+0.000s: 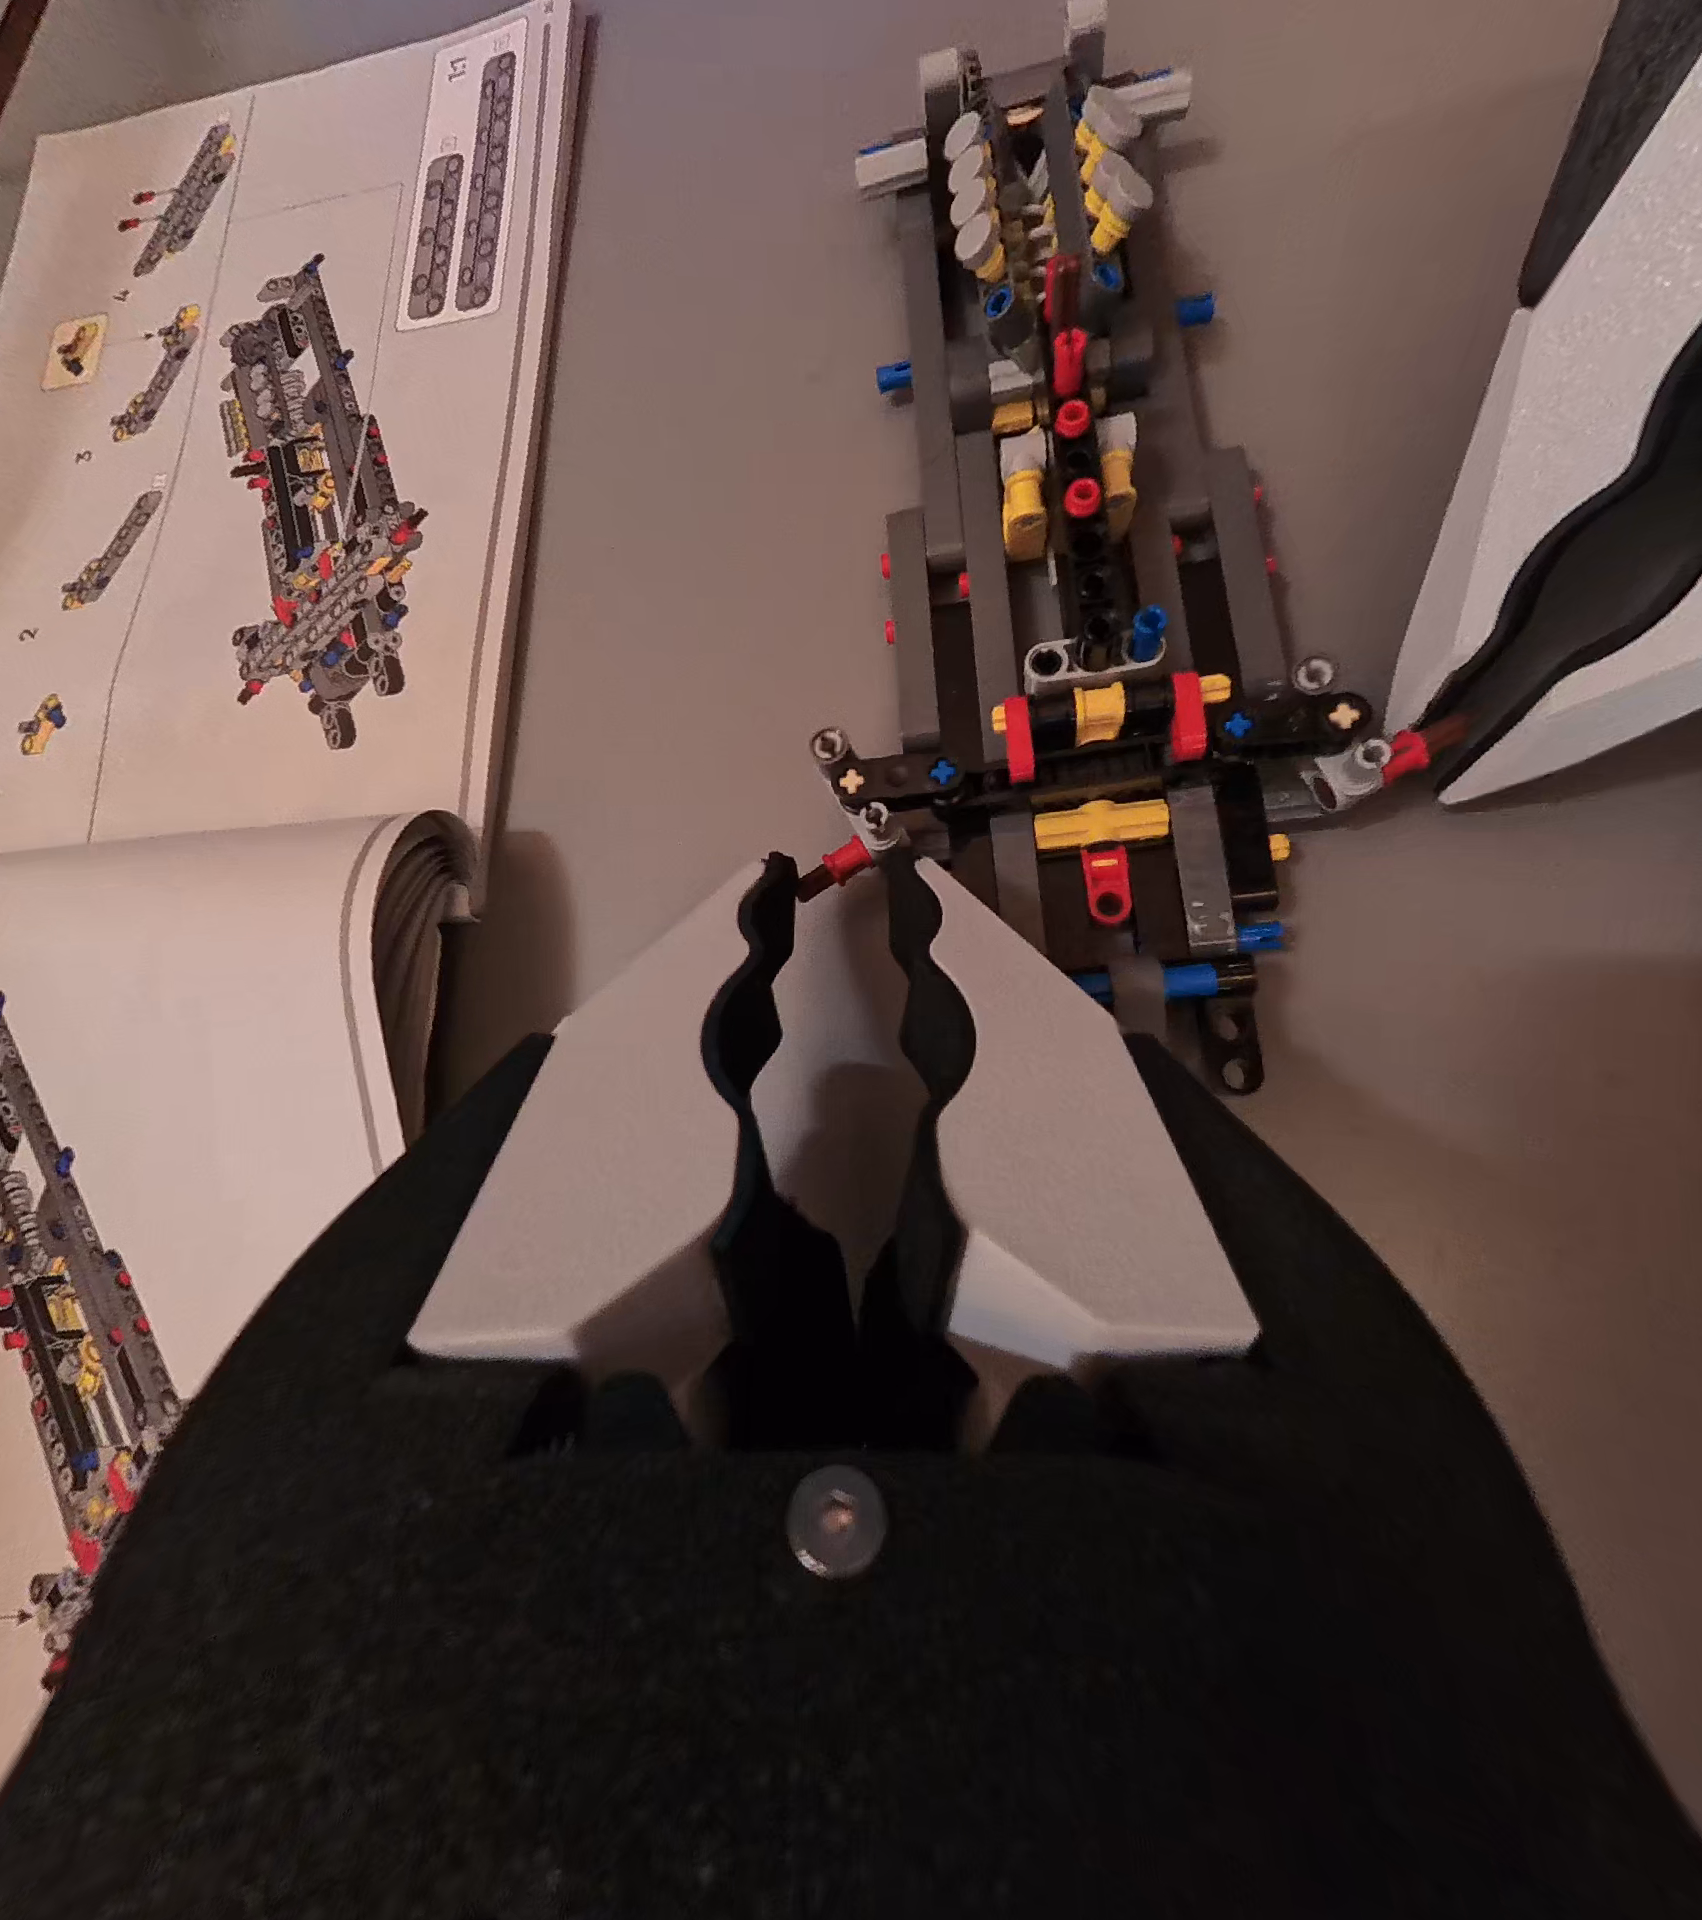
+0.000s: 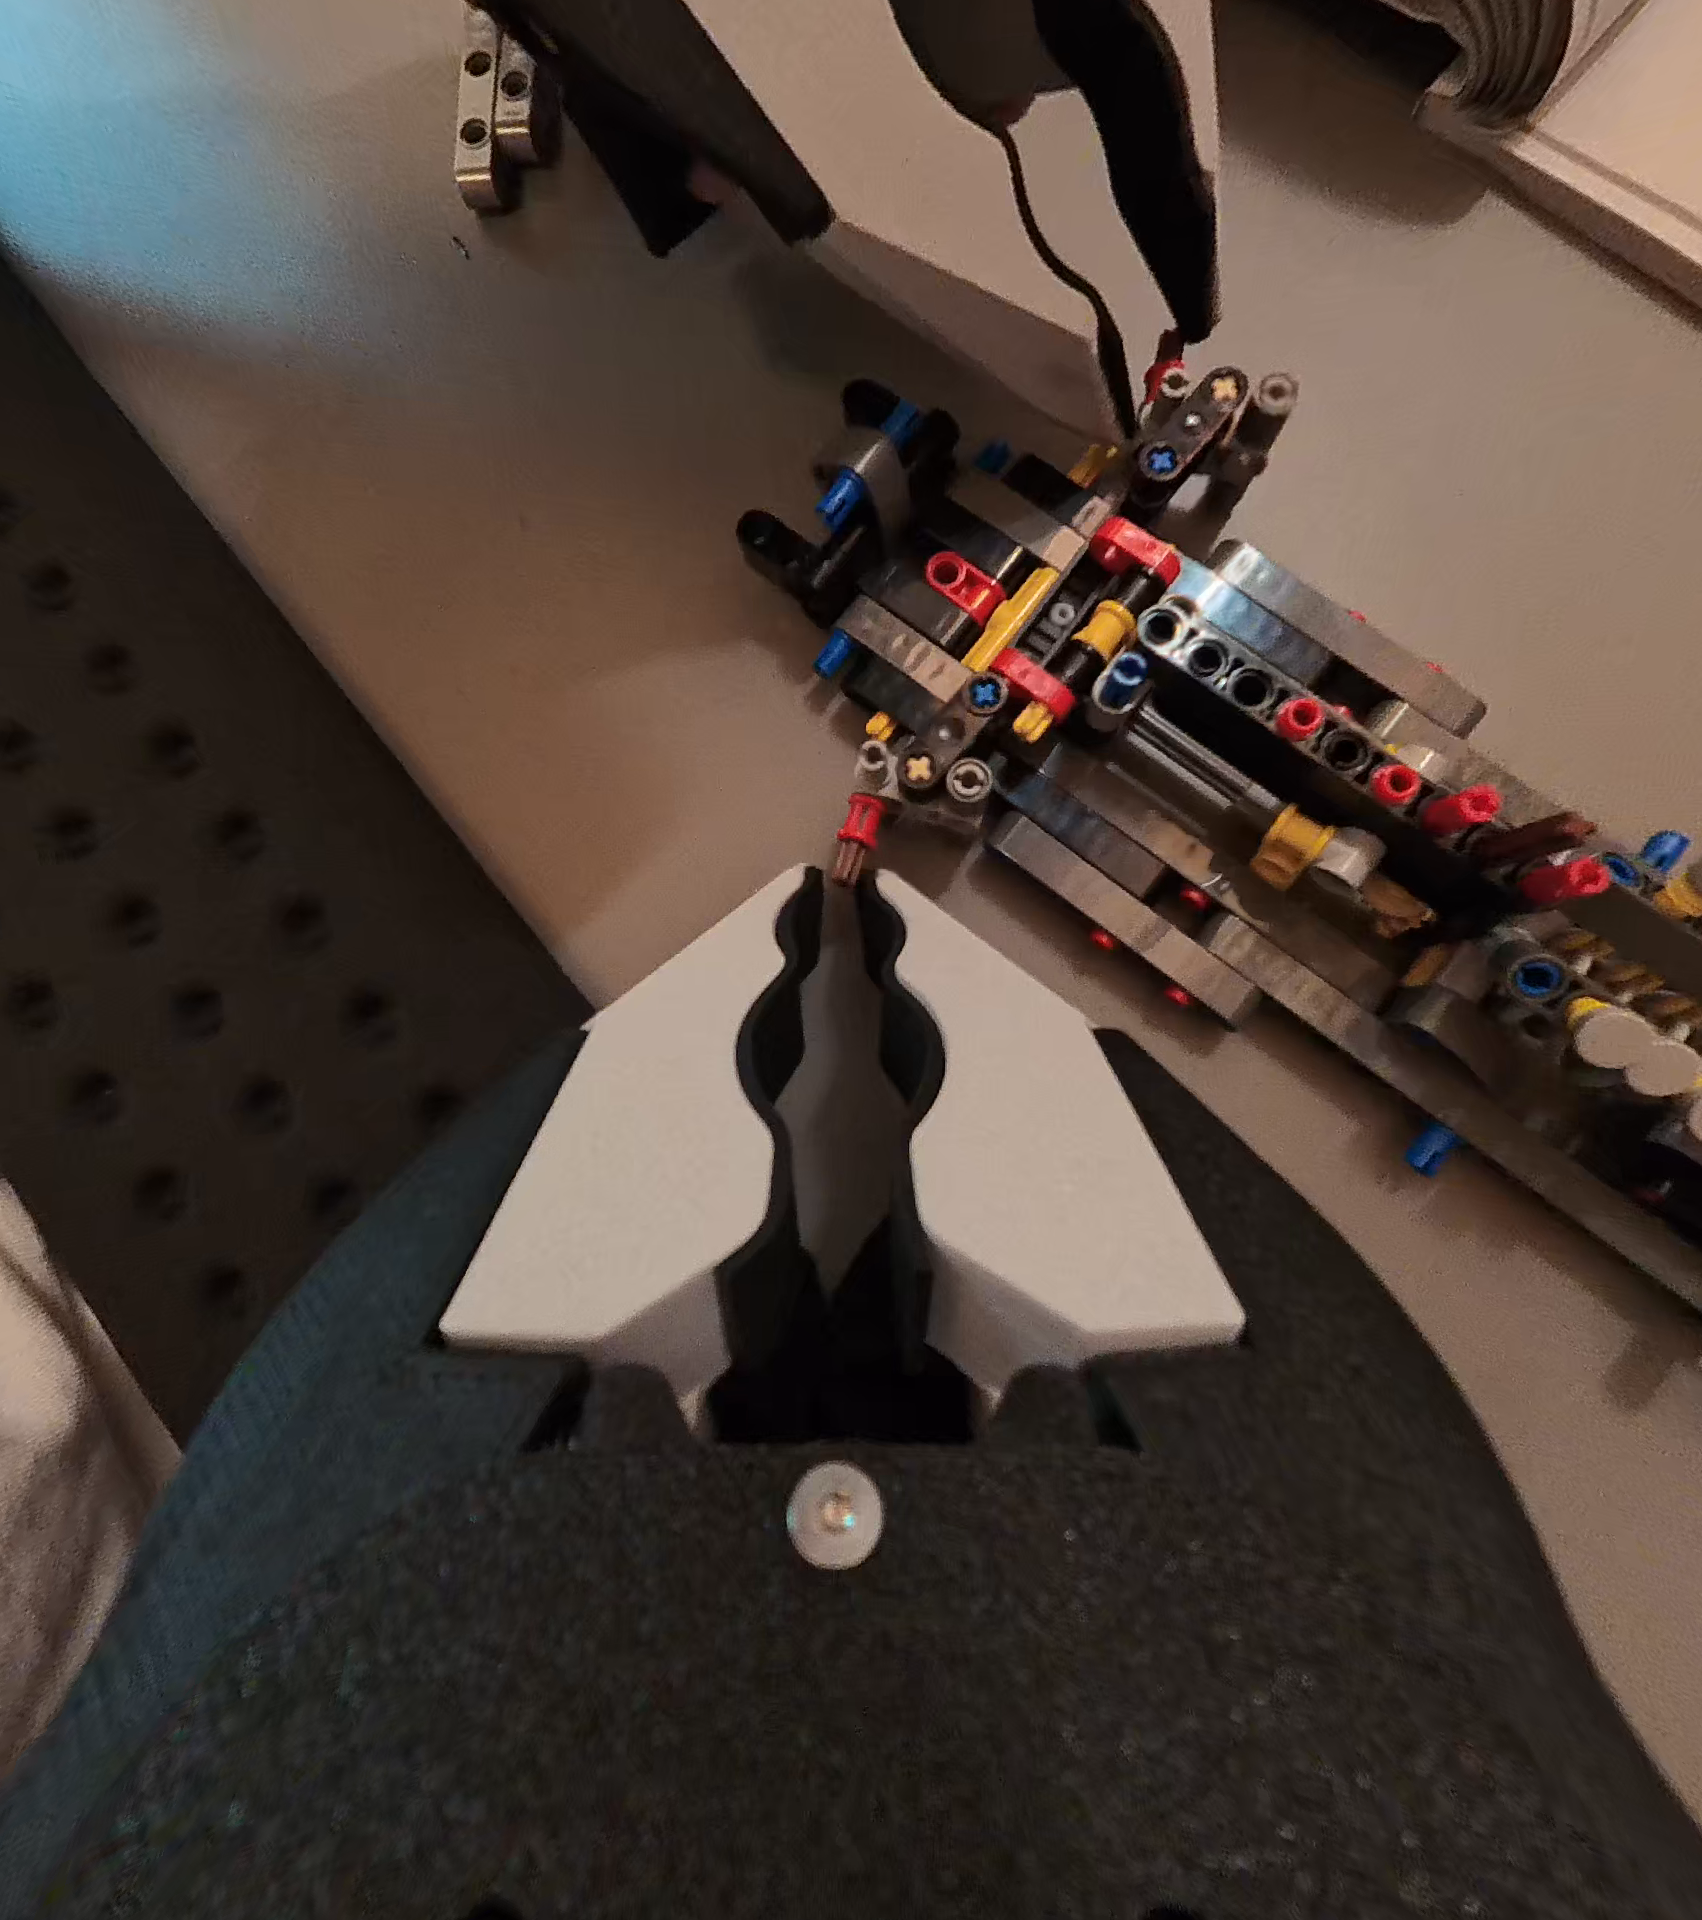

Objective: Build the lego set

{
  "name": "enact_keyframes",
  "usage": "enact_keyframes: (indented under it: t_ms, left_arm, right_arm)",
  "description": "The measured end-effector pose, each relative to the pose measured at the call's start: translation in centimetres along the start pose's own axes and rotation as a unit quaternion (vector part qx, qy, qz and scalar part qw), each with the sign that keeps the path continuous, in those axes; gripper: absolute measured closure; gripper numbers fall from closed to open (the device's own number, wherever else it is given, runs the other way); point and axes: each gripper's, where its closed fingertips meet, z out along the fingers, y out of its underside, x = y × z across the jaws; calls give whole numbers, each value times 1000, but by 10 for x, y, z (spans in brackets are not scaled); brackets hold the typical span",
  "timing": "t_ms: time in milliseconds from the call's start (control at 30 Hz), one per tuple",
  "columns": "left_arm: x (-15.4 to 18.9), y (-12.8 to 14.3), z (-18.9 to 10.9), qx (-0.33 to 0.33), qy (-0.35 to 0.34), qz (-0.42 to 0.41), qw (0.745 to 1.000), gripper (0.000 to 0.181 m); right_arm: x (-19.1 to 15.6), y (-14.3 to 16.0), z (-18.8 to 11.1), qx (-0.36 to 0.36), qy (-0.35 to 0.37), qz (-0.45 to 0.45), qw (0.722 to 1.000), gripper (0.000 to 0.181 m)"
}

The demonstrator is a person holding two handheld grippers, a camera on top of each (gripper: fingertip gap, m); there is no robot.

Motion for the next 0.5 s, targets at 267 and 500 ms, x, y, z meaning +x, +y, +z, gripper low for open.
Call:
enact_keyframes:
  t_ms: [267, 500]
  left_arm:
    - [23, 8, -32, 35, 84, -109, 990, 157]
    - [46, 7, -33, 46, 107, -47, 992, 111]
  right_arm:
    - [6, -9, -13, 57, -18, 43, 997, 154]
    - [8, -21, -11, 77, 20, -15, 997, 146]
